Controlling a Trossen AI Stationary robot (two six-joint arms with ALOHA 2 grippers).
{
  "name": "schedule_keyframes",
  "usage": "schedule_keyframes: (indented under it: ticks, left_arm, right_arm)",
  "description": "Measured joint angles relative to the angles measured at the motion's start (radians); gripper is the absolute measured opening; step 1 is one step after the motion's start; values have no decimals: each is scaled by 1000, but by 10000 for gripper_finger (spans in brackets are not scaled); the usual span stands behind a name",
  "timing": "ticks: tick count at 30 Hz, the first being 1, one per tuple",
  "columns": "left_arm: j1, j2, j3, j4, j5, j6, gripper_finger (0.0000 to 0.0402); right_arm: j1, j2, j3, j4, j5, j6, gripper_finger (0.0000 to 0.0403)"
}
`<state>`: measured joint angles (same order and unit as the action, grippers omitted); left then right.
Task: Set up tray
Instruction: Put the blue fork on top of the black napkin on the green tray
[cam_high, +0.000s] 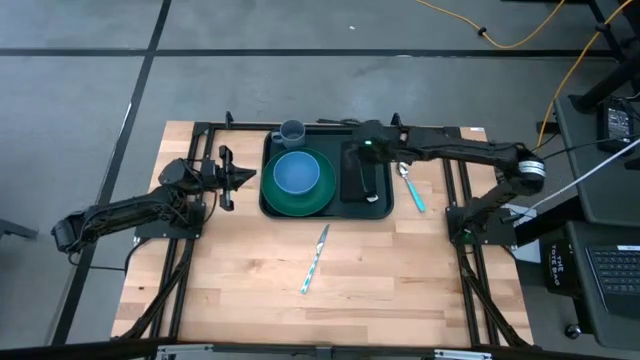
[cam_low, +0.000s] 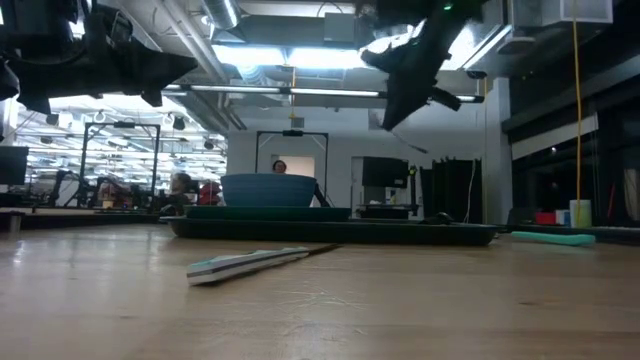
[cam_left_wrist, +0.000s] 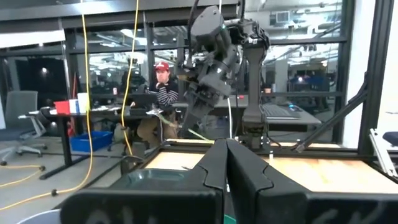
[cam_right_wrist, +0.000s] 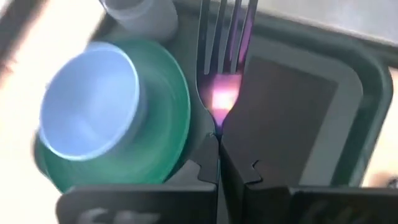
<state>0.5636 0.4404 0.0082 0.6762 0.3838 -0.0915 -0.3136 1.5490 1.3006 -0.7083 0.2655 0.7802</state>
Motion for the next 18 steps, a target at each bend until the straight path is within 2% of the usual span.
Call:
schedule_keyframes:
  ticks: [4, 8, 13, 18]
  left_arm:
    - [0, 0, 0, -5, 0, -1, 4]
    - [0, 0, 0, -6, 2, -3, 2]
    - [0, 0, 0, -8, 2, -2, 6]
    - [0, 0, 0, -22, 2, -2, 3]
  right_arm:
    - [-48, 140, 158, -171, -57, 1, 2]
    - [-118, 240, 260, -232, -116, 29, 2]
    - [-185, 317, 281, -232, -205, 107, 2]
    - [-205, 372, 281, -258, -215, 162, 2]
